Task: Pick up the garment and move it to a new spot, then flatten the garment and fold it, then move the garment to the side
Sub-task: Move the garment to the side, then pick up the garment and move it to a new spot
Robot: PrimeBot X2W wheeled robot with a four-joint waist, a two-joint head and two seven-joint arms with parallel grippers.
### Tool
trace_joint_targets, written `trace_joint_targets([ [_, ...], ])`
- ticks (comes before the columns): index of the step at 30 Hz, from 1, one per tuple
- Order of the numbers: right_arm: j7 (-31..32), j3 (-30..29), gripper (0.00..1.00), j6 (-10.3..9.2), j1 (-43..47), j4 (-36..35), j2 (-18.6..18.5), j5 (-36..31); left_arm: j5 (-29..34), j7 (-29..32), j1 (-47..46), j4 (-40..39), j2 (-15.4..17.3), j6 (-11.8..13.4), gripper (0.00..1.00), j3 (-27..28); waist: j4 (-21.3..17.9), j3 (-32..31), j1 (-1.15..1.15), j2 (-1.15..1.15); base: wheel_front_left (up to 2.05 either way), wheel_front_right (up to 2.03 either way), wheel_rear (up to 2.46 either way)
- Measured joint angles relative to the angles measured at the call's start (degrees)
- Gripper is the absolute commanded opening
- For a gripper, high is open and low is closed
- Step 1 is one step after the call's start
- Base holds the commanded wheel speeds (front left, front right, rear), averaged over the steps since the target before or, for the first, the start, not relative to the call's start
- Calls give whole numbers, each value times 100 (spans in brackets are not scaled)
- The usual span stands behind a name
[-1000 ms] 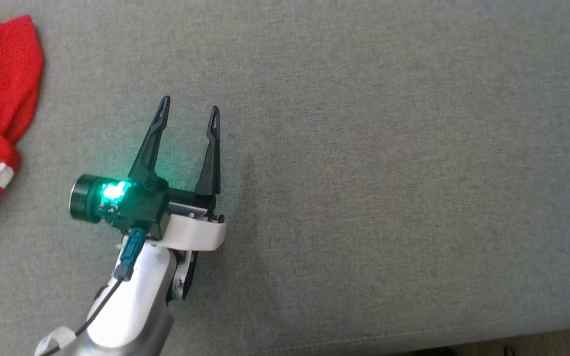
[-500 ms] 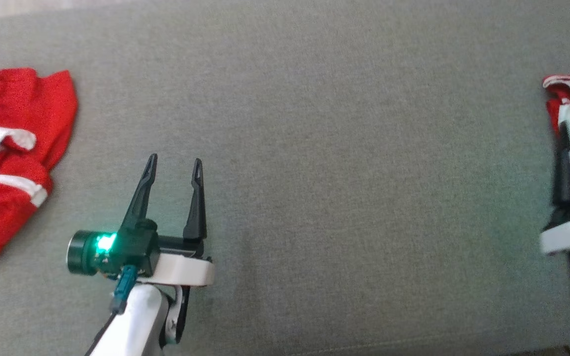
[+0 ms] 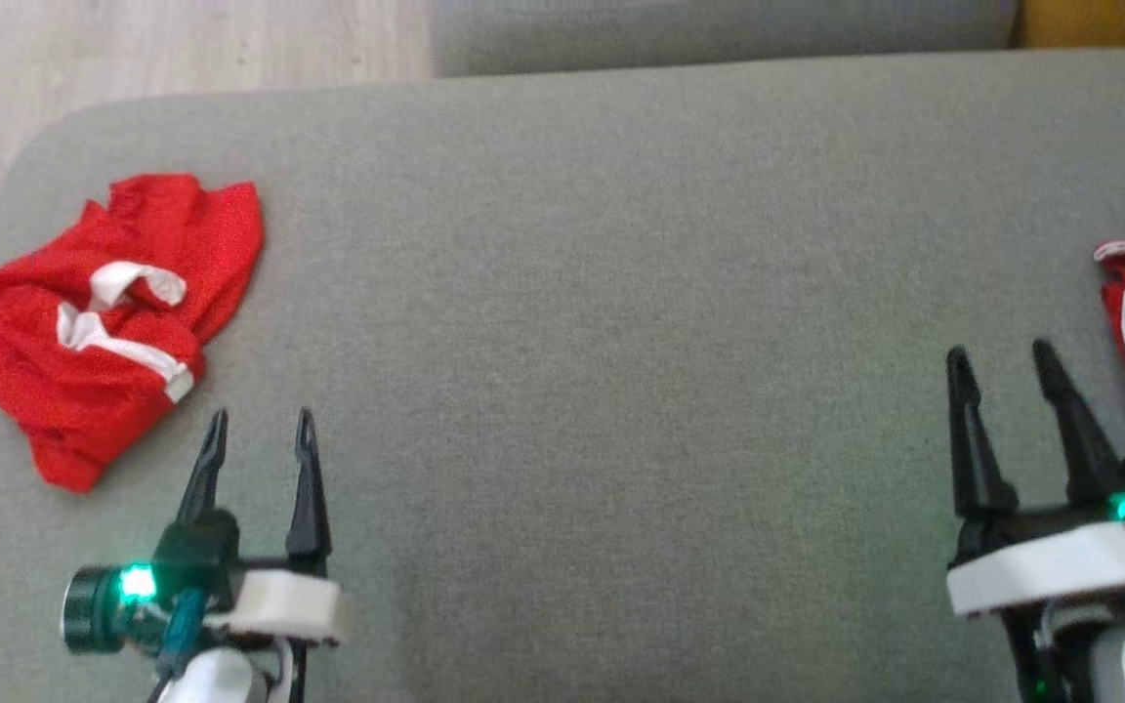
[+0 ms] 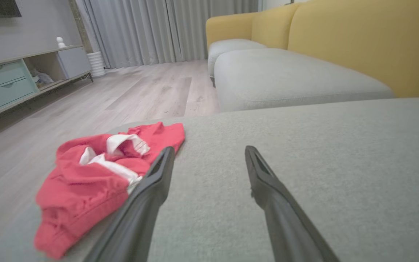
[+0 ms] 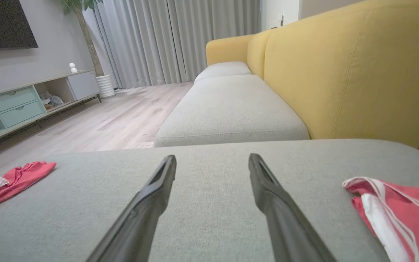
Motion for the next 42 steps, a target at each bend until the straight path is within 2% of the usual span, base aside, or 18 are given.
trace_joint_targets([
  [9,220,-108,100,0,678,-190,189,-29,-51,227,480,-151,122,-1,100,-49,132,-408,0,0,0,0,0],
  [19,405,-107,100,0,1062,-238,231,-35,-104,410,703,-170,175,-16,100,-196,169,-700,0,0,0,0,0],
  [34,407,-78,100,0,1103,-249,234,32,-104,459,696,-178,215,-43,100,-342,232,-695,1,0,0,0,0],
  [42,419,122,100,0,977,-478,234,-97,-170,245,450,-191,177,-10,100,-281,611,-515,1,0,0,0,0],
])
